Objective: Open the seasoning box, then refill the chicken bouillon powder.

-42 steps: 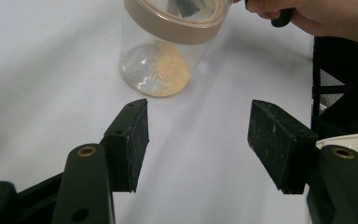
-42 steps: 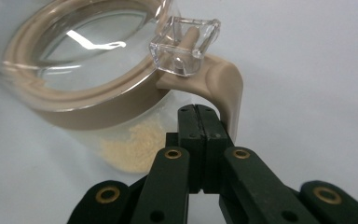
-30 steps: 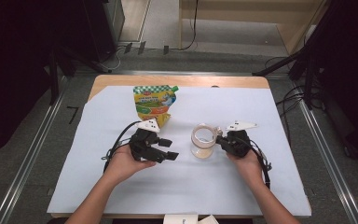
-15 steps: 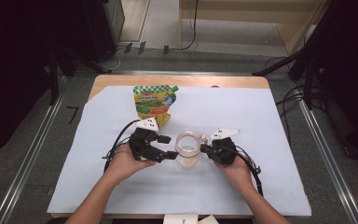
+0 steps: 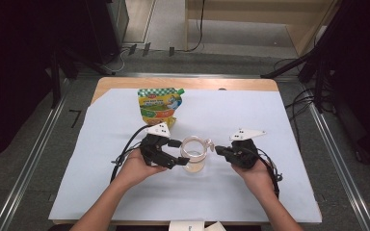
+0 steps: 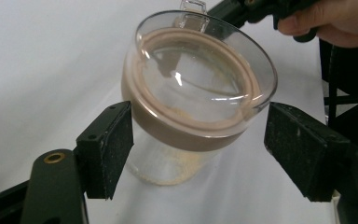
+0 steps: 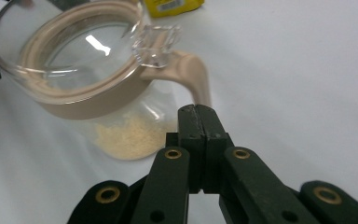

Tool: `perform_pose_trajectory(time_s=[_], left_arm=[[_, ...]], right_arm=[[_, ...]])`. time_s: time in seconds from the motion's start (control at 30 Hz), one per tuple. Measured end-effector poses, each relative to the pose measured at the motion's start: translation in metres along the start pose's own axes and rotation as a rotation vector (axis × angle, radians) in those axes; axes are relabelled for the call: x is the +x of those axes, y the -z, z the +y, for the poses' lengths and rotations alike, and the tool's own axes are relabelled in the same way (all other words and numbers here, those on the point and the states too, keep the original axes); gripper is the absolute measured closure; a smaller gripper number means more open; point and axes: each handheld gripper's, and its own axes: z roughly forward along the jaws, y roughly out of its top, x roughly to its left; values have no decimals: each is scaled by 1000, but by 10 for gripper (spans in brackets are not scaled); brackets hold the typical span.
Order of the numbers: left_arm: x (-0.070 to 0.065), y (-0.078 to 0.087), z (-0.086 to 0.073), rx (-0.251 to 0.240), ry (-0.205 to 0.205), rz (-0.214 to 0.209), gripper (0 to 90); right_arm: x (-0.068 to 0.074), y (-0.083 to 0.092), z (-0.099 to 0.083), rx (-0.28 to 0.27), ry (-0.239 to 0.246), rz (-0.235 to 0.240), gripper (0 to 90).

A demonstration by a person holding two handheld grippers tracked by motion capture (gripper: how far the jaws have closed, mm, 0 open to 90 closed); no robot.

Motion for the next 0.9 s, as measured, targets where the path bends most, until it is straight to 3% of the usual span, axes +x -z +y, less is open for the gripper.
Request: perform_pose_trajectory(time_s=[0.2,0.37,0.6,0.9], left_arm=[[-3,-14,1,-17,-37,33,152],[-9,-21,3,-28,-88,92,125],[-15,-30,8,-37,-89,136,105],[-17,-29,11,-9,-101,146,106]], right_arm=[[-13,-7,2,-2,-32,-33,900],[-13,-17,3,6,-38,-43,900],[-8,-24,5,12,-28,-54,900],[-7,-24,6,10,-38,-51,900]])
